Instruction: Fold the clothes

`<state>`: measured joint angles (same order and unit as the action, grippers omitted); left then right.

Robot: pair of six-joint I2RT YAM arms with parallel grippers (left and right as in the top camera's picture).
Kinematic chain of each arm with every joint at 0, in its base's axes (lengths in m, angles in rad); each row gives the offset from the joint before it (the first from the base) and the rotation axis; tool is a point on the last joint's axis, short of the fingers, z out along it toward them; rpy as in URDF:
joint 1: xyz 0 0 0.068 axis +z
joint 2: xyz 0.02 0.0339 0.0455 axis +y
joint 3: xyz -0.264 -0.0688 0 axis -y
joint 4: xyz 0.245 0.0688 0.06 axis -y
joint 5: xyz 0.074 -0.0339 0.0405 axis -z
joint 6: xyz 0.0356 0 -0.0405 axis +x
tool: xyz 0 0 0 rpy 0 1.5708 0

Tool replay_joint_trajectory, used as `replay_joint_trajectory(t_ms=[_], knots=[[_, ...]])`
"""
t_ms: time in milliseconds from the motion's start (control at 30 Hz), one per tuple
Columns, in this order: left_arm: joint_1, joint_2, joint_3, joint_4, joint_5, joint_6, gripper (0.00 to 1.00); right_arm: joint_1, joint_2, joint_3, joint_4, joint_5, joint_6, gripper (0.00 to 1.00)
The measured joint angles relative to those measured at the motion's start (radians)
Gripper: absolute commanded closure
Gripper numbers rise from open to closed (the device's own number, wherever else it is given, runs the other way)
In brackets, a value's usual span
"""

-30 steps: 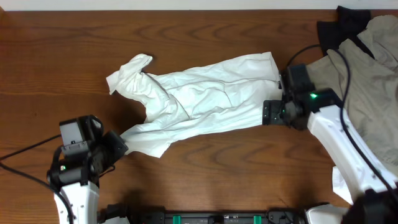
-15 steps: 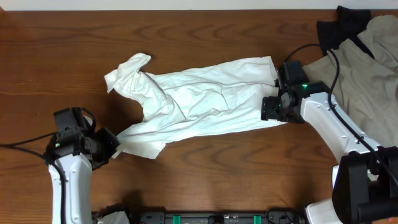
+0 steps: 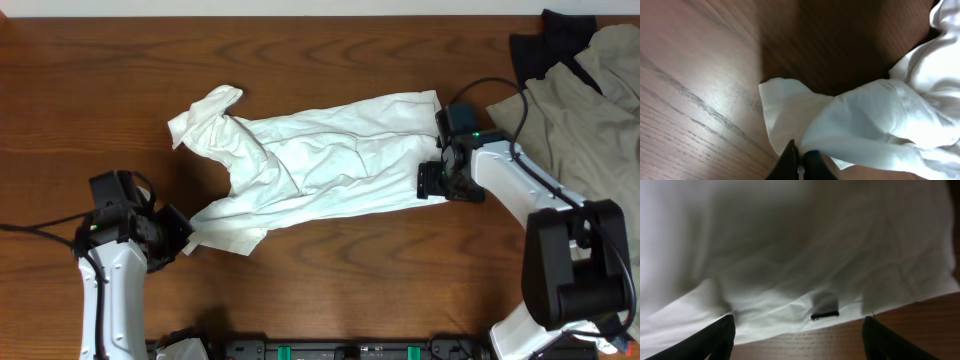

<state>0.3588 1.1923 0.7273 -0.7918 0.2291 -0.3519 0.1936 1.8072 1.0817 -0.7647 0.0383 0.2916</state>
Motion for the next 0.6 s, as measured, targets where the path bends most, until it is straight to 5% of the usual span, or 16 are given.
replay_joint_trajectory(t_ms=[600], knots=[[0.094, 0.0, 0.0, 0.019, 0.004, 0.013, 0.94, -0.002, 0.013, 0.0, 0.02, 0.003, -0.012, 0.16]])
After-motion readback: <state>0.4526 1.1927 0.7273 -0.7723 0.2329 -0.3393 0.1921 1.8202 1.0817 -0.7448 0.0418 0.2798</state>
